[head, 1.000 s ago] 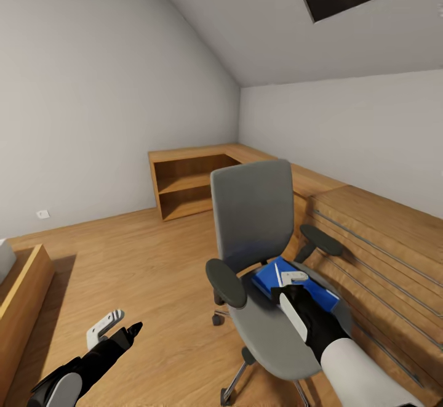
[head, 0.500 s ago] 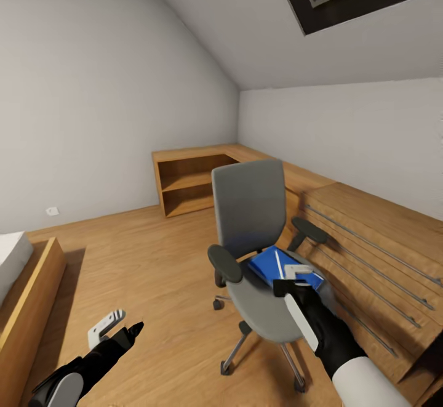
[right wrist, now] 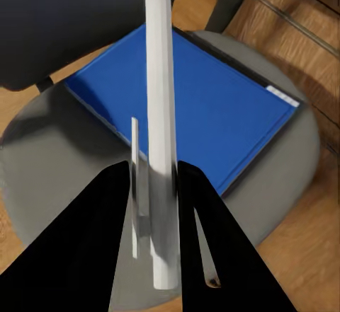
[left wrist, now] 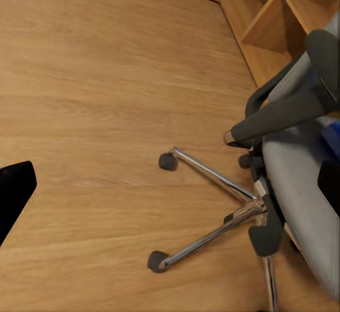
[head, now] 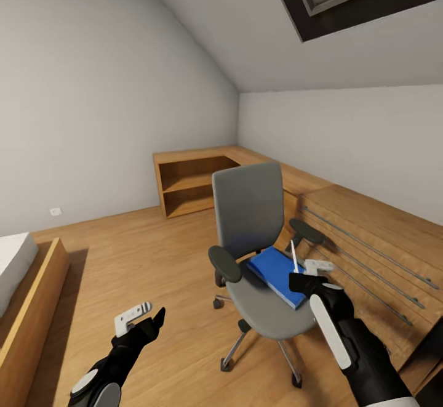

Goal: In the bedroom, organize the workspace by keeping the computer under the desk, ensuring the monitor is on the desk, placing the keyboard on the desk next to the monitor, placing the mouse on the desk next to the keyboard, moving the folder from the swivel chair onto the desk next to the mouse, stacking the notebook on top of the folder with the pen on top of the notebook, and positioning the swivel chair next to the desk.

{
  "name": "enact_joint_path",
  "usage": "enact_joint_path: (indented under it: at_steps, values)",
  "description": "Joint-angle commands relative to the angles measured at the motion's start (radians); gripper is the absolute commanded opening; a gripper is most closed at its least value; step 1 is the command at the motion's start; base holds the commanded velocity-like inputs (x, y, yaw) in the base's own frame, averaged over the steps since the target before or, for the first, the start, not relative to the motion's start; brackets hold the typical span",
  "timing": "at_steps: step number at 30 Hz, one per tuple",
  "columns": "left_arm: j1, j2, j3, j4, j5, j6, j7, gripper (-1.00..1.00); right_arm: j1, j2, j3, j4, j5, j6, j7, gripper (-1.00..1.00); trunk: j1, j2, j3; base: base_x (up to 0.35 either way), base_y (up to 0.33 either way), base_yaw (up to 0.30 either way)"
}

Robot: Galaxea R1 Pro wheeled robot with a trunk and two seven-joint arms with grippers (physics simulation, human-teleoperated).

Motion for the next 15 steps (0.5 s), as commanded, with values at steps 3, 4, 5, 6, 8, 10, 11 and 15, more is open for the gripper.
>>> enact_joint_path:
  at_steps: [3, 4, 5, 6, 8, 10, 11, 15]
  values:
    - [-0.001, 0.001, -0.013, -0.002, 0.003, 0.006, 0.010, 1.00, -0.001, 0.000, -0.030, -0.008, -0.011, 0.003, -0.012, -1.00, -0.012, 0.021, 0.009, 0.000, 0.000, 0.000]
    - [-0.001, 0.001, -0.019, -0.002, 0.002, 0.007, 0.010, 1.00, -0.001, 0.000, -0.039, -0.010, -0.011, 0.003, -0.012, -1.00, -0.016, 0.028, 0.012, 0.000, 0.000, -0.012]
    - [-0.001, 0.001, -0.021, -0.002, 0.002, 0.009, 0.010, 1.00, -0.001, 0.000, -0.043, -0.011, -0.011, 0.003, -0.012, -1.00, -0.019, 0.035, 0.015, 0.000, 0.000, -0.039]
    - [-0.001, 0.001, -0.025, -0.002, 0.001, 0.013, 0.010, 1.00, 0.000, 0.000, -0.048, -0.012, -0.011, 0.003, -0.012, -1.00, -0.023, 0.042, 0.018, 0.000, 0.000, -0.114]
    - [-0.001, 0.001, -0.029, -0.002, 0.001, 0.027, 0.010, 1.00, 0.000, 0.001, -0.057, -0.013, -0.011, 0.003, -0.012, -1.00, -0.031, 0.056, 0.024, 0.000, 0.000, -0.196]
    - [-0.001, 0.001, -0.030, -0.002, 0.001, 0.037, 0.010, 1.00, 0.000, 0.001, -0.067, -0.014, -0.012, 0.003, -0.012, -1.00, -0.039, 0.070, 0.030, 0.000, 0.000, -0.197]
    - [-0.001, 0.001, -0.031, -0.002, 0.001, 0.041, 0.010, 1.00, 0.000, 0.001, -0.074, -0.014, -0.012, 0.003, -0.012, -1.00, -0.042, 0.077, 0.034, 0.000, 0.000, -0.118]
    - [-0.001, 0.000, -0.032, -0.001, 0.002, 0.049, 0.010, 1.00, 0.000, 0.002, -0.088, -0.016, -0.012, 0.003, -0.013, -1.00, -0.058, 0.105, 0.046, 0.000, 0.000, -0.048]
